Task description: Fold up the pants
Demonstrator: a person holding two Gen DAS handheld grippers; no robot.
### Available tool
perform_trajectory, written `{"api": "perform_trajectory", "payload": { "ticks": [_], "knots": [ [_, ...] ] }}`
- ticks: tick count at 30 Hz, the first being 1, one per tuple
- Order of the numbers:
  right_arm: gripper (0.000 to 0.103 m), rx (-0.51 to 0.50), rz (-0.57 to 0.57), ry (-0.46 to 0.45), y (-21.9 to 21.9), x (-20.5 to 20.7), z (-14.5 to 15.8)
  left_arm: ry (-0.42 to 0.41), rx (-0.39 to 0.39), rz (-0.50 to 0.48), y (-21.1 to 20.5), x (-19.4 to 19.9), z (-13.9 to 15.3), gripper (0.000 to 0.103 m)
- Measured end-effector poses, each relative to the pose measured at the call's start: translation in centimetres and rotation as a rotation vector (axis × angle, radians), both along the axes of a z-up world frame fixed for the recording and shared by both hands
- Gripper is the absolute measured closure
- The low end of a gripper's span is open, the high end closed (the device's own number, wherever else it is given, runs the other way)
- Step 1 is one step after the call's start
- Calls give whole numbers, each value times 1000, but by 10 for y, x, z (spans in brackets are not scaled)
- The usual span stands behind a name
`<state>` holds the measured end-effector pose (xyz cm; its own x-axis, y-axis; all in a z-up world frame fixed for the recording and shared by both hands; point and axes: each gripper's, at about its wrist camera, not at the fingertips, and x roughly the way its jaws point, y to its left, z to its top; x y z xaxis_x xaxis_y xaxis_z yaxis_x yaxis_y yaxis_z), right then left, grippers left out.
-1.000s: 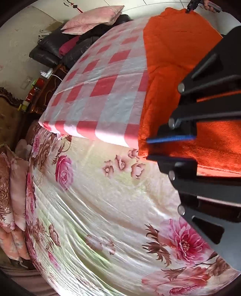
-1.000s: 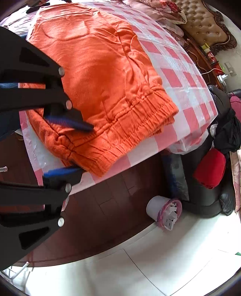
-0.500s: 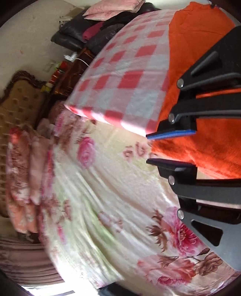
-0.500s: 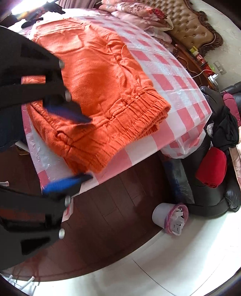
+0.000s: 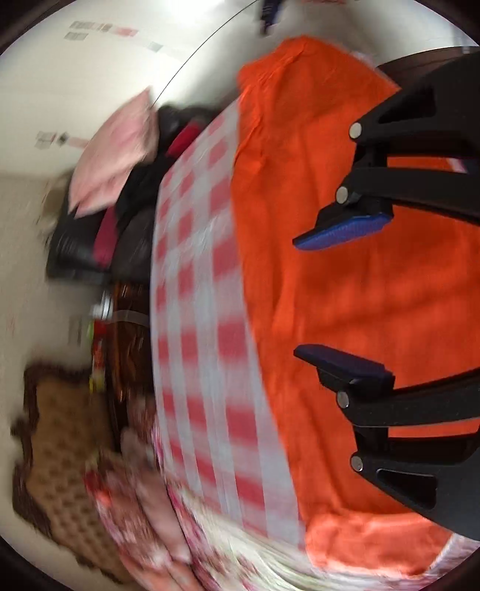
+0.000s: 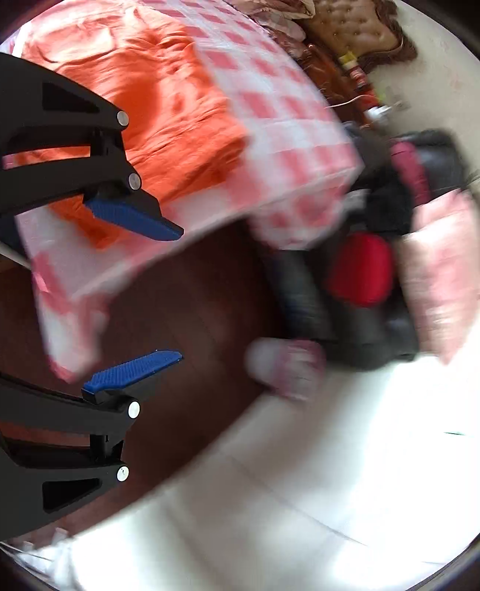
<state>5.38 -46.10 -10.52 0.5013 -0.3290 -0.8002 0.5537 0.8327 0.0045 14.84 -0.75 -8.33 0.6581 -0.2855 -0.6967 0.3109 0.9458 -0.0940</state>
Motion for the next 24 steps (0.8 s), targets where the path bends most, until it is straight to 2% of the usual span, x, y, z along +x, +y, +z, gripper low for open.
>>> {"api": "perform_trajectory", "payload": {
  "ticks": [1,2,4,6,8,11,13,16,18,20,21,22,24],
  "knots": [
    [40,-26,46,-49,9,6,15,20,-3,-62,-28,3,-2,51],
    [40,-21,94,-72,17,14,22,24,-7,-94,-45,5,-6,58],
    [40,34,251,-108,45,40,29,45,-34,-142,-82,22,-9,69],
    [40,-9,345,-108,76,63,26,72,-74,-147,-109,48,-13,73],
    [41,-73,408,-95,102,90,15,114,-65,-167,-135,72,-24,78],
    [42,-123,395,-18,114,122,-13,161,13,-164,-166,102,-45,79],
    [42,-148,353,40,108,131,-34,148,69,-149,-176,113,-54,79],
    [40,-130,323,63,99,132,-55,105,86,-103,-171,124,-59,79],
    [35,-133,312,59,96,129,-62,59,64,-56,-160,123,-50,75],
    [32,-153,297,45,96,126,-66,-18,25,-8,-145,112,-34,54],
    [32,-157,295,44,96,126,-66,-71,-4,5,-135,102,-26,49],
    [30,-163,292,42,96,127,-66,-89,-4,14,-129,94,-22,43],
    [28,-173,285,42,97,127,-66,-81,53,45,-115,77,-20,42]
  ]
}}
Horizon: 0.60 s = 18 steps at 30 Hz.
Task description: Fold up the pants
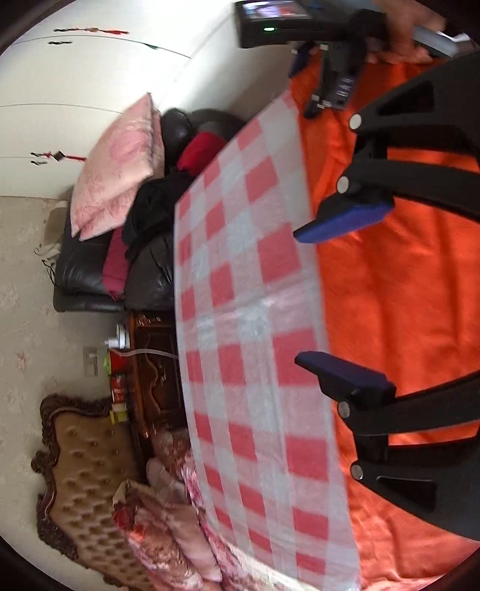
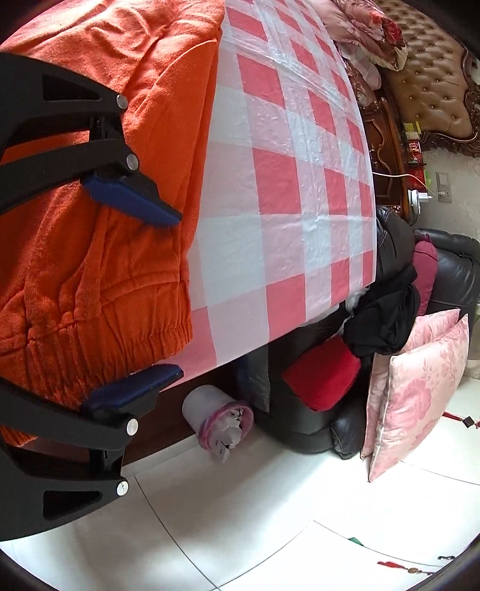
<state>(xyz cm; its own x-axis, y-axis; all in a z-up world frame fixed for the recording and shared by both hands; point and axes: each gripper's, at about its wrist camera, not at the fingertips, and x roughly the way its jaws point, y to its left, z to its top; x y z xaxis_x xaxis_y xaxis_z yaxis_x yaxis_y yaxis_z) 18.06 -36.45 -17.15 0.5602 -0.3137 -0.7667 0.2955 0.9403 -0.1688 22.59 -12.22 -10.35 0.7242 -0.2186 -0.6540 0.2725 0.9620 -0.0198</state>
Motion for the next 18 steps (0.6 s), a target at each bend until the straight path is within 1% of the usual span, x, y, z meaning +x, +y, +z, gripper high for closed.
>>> {"api": "perform_trajectory", "payload": {
  "ticks": [1,2,4,5,7,8,9,11,13,15,18],
  "knots": [
    [27,2,-2,0,-1,0,0,11,31,22,7,-8,-1,42],
    [24,8,-4,0,-1,1,0,27,46,47,16,-16,-1,42],
    [22,24,-15,2,-5,2,-1,86,15,80,43,-32,-7,43],
    [22,30,-17,3,-6,2,-2,103,31,107,55,-38,-12,49],
    [22,44,-20,2,-8,2,-2,137,77,156,76,-43,-22,54],
    [21,45,-21,3,-8,2,-2,177,79,183,90,-42,-31,58],
    [21,43,-21,3,-7,2,-2,198,74,204,101,-44,-36,60],
    [21,35,-21,3,-7,2,-2,231,85,240,121,-48,-45,60],
    [21,19,-22,3,-5,2,-2,235,63,260,138,-53,-47,60],
    [21,0,-22,4,-3,2,-2,231,61,284,153,-54,-46,59],
    [20,-35,-22,5,1,2,-1,228,32,334,180,-57,-50,59]
  ]
}}
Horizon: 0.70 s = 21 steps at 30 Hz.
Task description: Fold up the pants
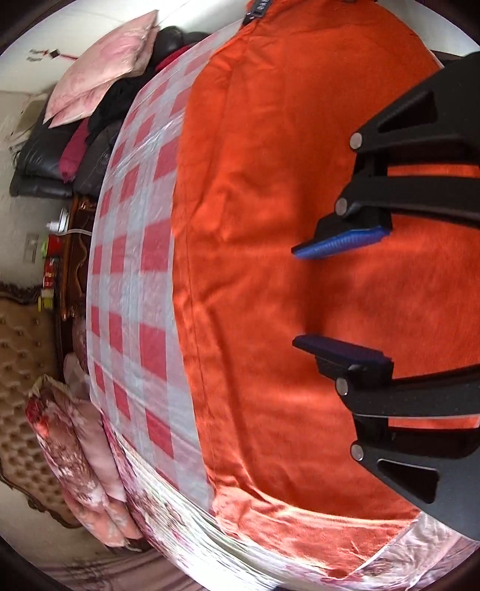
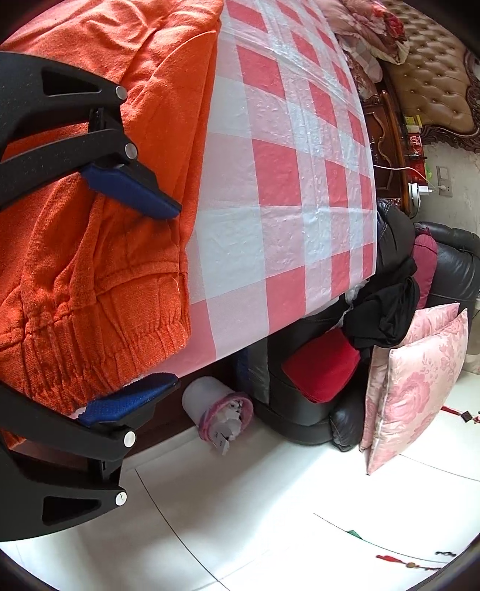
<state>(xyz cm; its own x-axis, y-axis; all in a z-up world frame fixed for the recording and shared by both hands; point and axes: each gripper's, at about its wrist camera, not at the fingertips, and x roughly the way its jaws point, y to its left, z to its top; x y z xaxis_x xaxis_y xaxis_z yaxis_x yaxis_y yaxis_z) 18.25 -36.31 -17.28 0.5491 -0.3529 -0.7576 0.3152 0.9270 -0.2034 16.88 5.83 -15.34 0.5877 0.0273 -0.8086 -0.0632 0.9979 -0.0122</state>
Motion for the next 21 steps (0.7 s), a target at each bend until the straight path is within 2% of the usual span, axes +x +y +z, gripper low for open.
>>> {"api": "perform_trajectory", "payload": {
  "ticks": [3,7,10,12,15,18,20,21],
  "knots": [
    [18,-38,-6,4,4,1,0,-9,-17,42,25,-7,1,60],
    [17,-98,-11,9,11,1,0,-26,-45,108,61,-16,3,51],
    [17,-133,-13,12,15,2,0,-47,-66,168,94,-28,6,50],
    [17,-157,-13,14,18,2,0,-71,-84,235,123,-39,9,50],
    [17,-185,-12,17,21,3,1,-122,-151,402,179,-68,13,50],
    [18,-151,-24,19,15,3,3,-161,-206,549,233,-101,15,50],
    [28,-215,-58,10,27,0,18,-172,-218,597,260,-121,16,48],
    [28,-231,-40,-17,40,-4,29,-174,-232,619,274,-132,15,47]
  ]
}}
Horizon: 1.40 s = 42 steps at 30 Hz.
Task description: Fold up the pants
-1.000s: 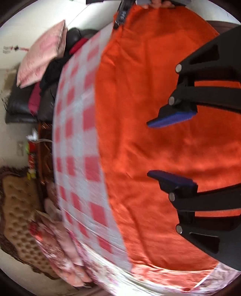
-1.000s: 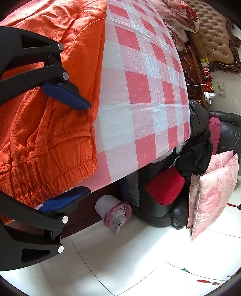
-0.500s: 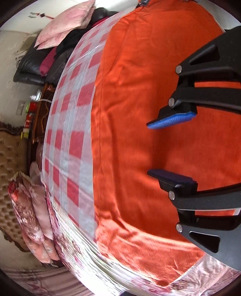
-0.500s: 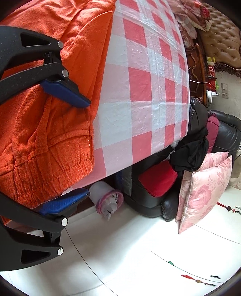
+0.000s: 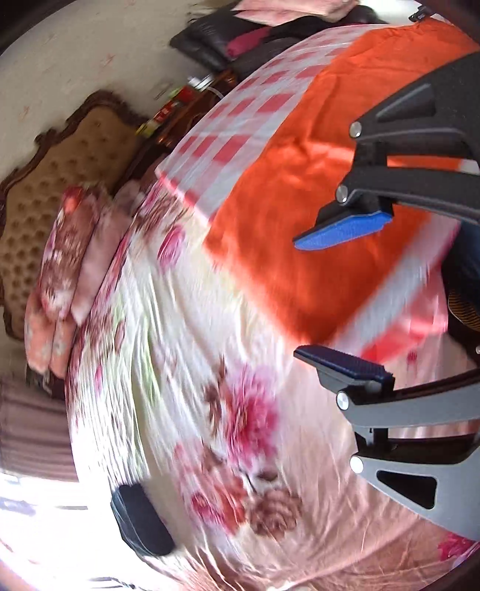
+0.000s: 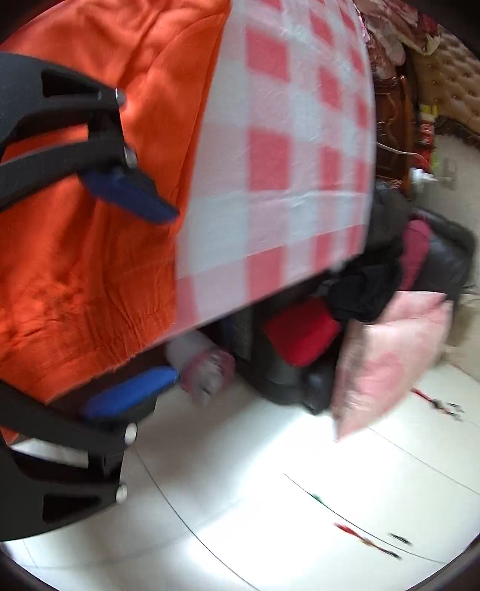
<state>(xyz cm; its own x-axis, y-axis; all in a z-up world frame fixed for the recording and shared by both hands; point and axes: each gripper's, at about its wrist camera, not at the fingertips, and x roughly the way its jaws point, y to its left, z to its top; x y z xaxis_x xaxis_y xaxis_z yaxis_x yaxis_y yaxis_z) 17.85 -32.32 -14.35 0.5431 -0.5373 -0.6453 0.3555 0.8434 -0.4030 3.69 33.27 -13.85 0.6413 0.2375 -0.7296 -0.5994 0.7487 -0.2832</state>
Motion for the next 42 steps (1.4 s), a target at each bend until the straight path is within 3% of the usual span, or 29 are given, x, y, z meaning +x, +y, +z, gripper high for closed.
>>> {"api": "perform_trajectory", "payload": {
  "ticks": [2,4,8,12,15,19,21,23,24,26,34,36,37,38,40,42],
  "knots": [
    [28,7,134,-59,47,-10,28,-18,-59,17,22,-17,-5,44],
    [28,43,307,-76,107,-18,49,-52,-170,17,42,-33,-17,43],
    [28,213,622,24,216,-26,58,-155,-403,-6,62,-46,-38,43],
    [28,345,766,137,285,-30,44,-284,-595,-51,78,-50,-53,43],
    [28,321,792,196,316,-29,23,-326,-672,-98,88,-45,-61,44],
    [28,276,752,229,323,-21,4,-294,-667,-193,92,-23,-66,45],
    [28,260,734,234,322,-17,0,-275,-639,-260,89,-11,-63,58],
    [28,252,709,240,319,-13,-6,-219,-552,-305,85,-2,-58,82],
    [27,255,699,246,316,-10,-9,-213,-515,-321,84,-1,-56,84],
    [26,288,688,243,311,-5,-11,-228,-512,-325,86,-1,-54,90],
    [26,337,721,232,329,14,-14,-258,-537,-257,108,0,-59,92],
    [25,336,722,240,334,20,-13,-281,-589,-230,112,-2,-64,89],
    [25,331,719,249,336,21,-12,-296,-629,-202,115,-5,-69,75],
    [26,322,711,262,338,22,-10,-318,-681,-179,118,-9,-76,45],
    [26,344,726,241,343,21,0,-399,-824,-160,124,-18,-95,40],
    [26,372,768,229,355,19,9,-419,-889,-147,124,-22,-110,40]
  ]
}}
